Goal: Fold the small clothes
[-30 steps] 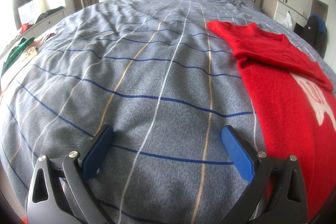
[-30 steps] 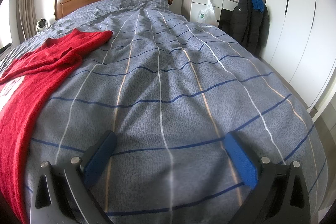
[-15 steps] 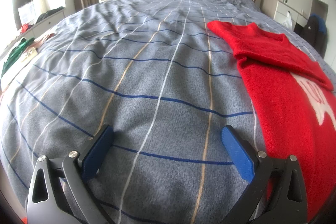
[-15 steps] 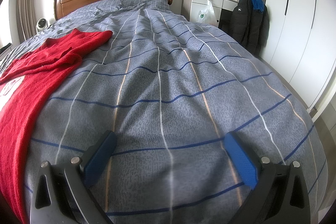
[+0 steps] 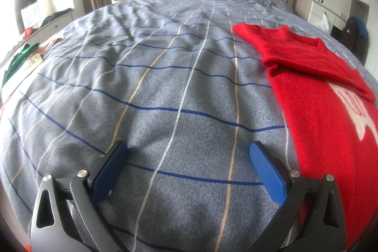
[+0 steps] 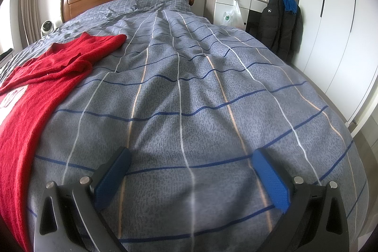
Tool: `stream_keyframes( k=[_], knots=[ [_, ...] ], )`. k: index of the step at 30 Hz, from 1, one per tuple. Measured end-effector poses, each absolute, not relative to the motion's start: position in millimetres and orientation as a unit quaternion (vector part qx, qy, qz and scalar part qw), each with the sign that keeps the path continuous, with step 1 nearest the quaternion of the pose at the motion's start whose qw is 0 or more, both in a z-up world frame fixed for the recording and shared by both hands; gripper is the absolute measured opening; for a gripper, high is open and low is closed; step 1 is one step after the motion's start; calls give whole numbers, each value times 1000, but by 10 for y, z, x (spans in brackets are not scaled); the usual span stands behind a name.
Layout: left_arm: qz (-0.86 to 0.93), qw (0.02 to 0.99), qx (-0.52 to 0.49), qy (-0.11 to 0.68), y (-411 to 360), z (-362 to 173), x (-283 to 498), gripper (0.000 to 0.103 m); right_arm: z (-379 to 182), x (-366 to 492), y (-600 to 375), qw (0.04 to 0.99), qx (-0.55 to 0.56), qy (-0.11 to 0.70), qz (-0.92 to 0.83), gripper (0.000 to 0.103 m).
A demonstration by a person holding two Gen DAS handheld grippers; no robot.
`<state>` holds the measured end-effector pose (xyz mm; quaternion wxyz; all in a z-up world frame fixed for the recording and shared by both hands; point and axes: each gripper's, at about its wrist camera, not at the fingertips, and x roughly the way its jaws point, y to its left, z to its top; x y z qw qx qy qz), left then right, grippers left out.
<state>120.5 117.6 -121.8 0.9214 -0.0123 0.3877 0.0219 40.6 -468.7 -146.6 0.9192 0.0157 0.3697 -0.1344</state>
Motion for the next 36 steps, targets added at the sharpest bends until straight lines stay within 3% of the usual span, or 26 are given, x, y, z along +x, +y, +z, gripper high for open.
stream_keyframes(
  k=[22,36],
  knots=[
    [20,923,-19,385,1233,-1181,1180,102,-1466,406,-4686,920,16,369,-134,102],
    [-92,877,-107,458,1219,-870,624,102,-1007,171,-4538,923,20,377,-80,101]
  ],
)
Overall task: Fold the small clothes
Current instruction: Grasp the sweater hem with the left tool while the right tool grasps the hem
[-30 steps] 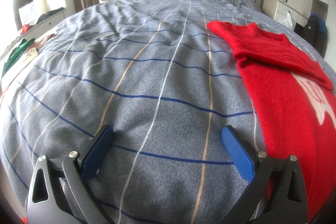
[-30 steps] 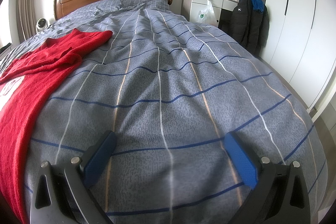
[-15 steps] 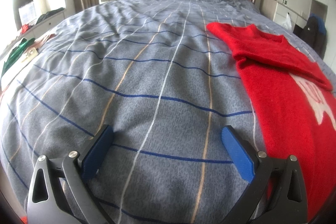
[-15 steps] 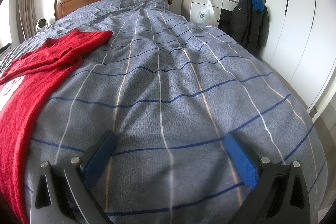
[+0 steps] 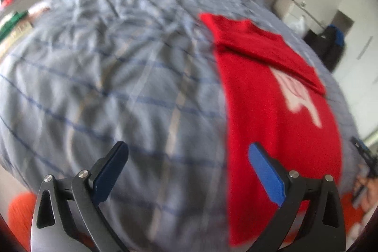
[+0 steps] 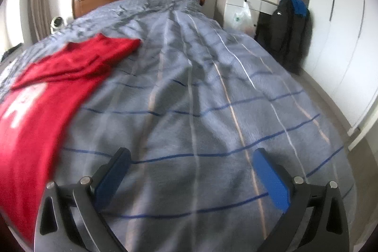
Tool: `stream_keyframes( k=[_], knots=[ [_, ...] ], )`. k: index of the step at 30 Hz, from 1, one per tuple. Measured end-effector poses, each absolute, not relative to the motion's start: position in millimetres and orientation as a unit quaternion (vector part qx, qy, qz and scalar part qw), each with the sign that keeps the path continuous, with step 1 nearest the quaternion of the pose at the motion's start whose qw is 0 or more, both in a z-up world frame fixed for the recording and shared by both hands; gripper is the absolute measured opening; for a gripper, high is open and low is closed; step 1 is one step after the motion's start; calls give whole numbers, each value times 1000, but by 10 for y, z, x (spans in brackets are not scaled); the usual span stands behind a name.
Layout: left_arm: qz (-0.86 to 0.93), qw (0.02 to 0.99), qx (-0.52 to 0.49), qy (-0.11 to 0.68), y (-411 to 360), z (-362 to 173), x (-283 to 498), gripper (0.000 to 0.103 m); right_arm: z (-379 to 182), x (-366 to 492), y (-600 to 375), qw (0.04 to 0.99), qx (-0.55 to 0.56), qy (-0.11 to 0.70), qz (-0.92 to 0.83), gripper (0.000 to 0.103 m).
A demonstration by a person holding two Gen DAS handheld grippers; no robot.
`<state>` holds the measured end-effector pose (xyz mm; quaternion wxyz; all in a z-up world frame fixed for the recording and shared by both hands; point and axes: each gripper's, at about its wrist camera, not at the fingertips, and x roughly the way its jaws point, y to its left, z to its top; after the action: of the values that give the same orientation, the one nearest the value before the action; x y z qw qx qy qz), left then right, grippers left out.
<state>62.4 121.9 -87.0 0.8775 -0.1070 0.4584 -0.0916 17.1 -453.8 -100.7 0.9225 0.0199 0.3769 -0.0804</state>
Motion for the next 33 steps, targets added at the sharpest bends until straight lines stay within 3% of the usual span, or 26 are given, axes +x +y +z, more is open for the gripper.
stream_keyframes(
  k=[8,11,13,15,16,17,18,20,21,27,33],
  knots=[
    [-174,837,-87,510,885,-1008,359,99,-633,-171,-4044,893,91,437,52,101],
    [-194,816,-87,537,784,-1118,287,78,-855,-249,-3864,855,140,489,101,101],
    [-197,807,-77,551,726,-1185,265,66,-1073,-283,-3741,824,162,528,123,95],
    [-197,801,-62,562,671,-1234,251,40,-1302,-271,-3637,796,178,560,143,83],
    [-197,795,-53,571,644,-1263,268,33,-1387,-255,-3606,787,181,571,145,76],
    [-199,791,-50,577,631,-1278,265,13,-1472,-249,-3572,776,186,584,146,73],
    [-201,786,-49,582,628,-1293,278,6,-1571,-210,-3549,761,200,599,149,65],
    [-200,788,-53,580,661,-1269,280,5,-1629,-181,-3540,753,210,605,151,35],
    [-200,790,-56,577,676,-1240,271,4,-1639,-165,-3558,749,218,606,155,5],
    [-226,818,-137,511,953,-706,408,3,-1152,-126,-3769,780,275,536,168,4],
    [-224,854,-159,442,905,-260,1350,4,-620,580,-3802,854,227,440,161,4]
  ],
)
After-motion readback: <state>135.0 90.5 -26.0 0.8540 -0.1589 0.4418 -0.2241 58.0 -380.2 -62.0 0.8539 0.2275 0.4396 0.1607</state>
